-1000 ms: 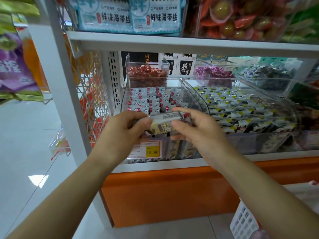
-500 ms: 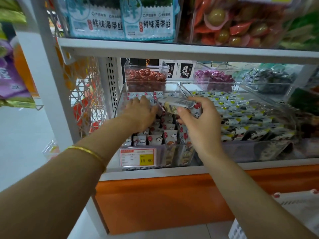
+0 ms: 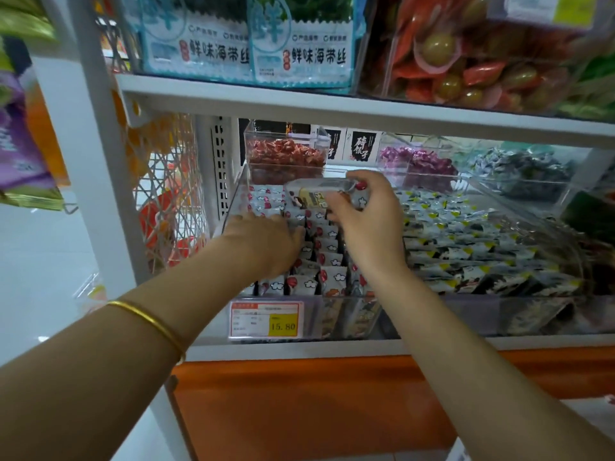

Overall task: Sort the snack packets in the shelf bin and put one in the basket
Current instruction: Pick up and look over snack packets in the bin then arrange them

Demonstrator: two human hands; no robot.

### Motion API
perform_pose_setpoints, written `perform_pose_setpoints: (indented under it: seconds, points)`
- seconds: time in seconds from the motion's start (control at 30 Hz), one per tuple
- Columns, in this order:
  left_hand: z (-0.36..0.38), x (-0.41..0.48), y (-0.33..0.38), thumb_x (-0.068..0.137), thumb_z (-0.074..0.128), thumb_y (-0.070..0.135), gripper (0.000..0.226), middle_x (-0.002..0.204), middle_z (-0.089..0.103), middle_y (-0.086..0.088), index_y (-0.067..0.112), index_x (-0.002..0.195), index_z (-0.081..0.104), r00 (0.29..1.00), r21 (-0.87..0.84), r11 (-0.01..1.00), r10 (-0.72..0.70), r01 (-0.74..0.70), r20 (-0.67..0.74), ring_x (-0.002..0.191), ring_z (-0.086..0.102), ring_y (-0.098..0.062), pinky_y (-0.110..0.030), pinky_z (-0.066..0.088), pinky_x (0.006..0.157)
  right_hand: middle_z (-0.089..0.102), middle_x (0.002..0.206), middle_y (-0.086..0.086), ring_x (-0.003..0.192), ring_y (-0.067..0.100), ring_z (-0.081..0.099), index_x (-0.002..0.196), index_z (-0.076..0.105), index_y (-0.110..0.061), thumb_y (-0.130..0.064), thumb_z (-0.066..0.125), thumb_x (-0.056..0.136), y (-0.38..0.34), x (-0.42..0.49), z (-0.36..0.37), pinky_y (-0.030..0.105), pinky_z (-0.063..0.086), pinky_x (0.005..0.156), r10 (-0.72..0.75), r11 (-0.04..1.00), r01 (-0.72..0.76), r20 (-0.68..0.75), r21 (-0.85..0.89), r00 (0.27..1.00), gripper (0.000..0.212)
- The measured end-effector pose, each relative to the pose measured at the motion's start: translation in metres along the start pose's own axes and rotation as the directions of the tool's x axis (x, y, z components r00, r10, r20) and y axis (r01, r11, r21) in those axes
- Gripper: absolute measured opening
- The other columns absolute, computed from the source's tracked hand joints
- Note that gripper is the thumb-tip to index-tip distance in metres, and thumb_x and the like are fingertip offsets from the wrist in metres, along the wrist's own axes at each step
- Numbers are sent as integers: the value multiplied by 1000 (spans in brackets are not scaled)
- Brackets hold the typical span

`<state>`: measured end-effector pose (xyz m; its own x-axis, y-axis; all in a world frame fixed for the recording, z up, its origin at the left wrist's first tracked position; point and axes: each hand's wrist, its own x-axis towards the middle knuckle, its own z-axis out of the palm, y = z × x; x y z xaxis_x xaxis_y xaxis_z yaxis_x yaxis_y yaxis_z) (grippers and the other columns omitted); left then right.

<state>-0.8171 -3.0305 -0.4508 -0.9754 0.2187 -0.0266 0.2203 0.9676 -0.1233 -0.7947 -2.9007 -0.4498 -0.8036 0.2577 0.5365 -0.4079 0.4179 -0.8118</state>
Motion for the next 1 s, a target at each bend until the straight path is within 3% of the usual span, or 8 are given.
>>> perform_pose_setpoints:
  seconds: [0.2,0.3,0.4,0.5,0.6,0.73,0.9,1.0]
  points:
    - [-6,-10,1,102,20,35,47,147,33,-17,13,141,31,997,205,975,80,-82,16,135,25,-44,-54,20,109,49,97,1,98,26,57,106,48,-7,-11,65,86,-5,45,55,43,52,86,37,993,-3,286,-118,958,26]
    - [-8,-19,-6,100,14,39,55,153,22,-16,10,146,21,996,364,930,76,-56,-41,141,11,-40,-58,4,113,52,98,7,90,21,51,107,52,-4,-11,67,83,0,61,72,30,43,71,7,962,110,429,-249,903,29]
    - [-4,-33,-24,99,15,39,59,156,7,-16,7,148,8,982,401,916,71,5,-174,144,-1,-35,-57,-1,113,51,82,-3,78,13,48,88,54,-13,-12,72,79,4,69,83,23,35,60,19,930,184,543,-317,840,20]
    - [8,-47,-43,98,12,41,61,157,-5,-13,8,148,-3,961,158,982,-61,106,-269,144,-8,-29,-53,1,115,55,80,-2,82,16,51,81,59,-15,-17,72,81,11,69,94,26,39,64,27,880,266,600,-394,799,13]
    - [21,-51,-50,98,15,40,62,157,-6,-9,10,147,-7,962,-96,990,-121,100,-244,144,-8,-24,-52,0,116,65,102,5,97,21,57,97,67,-14,-23,63,88,19,64,102,36,48,86,36,800,361,639,-480,768,13]
    - [30,-46,-54,98,20,40,62,158,-6,-6,13,148,-6,960,-248,968,-107,41,-258,144,-8,-21,-51,-1,116,52,124,15,110,33,52,109,67,-20,-22,47,94,23,59,108,41,42,95,63,633,485,665,-603,744,25]
    - [35,-44,-54,98,22,41,62,158,-2,-6,16,149,-2,957,-359,933,-110,6,-270,145,-5,-21,-47,-1,114,66,116,8,106,23,60,98,72,-12,-12,48,94,13,77,111,34,45,94,72,814,295,591,-500,803,24]
    - [36,-44,-54,97,23,42,62,158,-1,-6,18,148,-2,959,-400,917,-112,-1,-259,145,-4,-22,-48,0,114,68,113,7,104,21,62,99,72,-11,-9,50,93,17,86,119,33,46,93,37,797,295,530,-527,847,22]
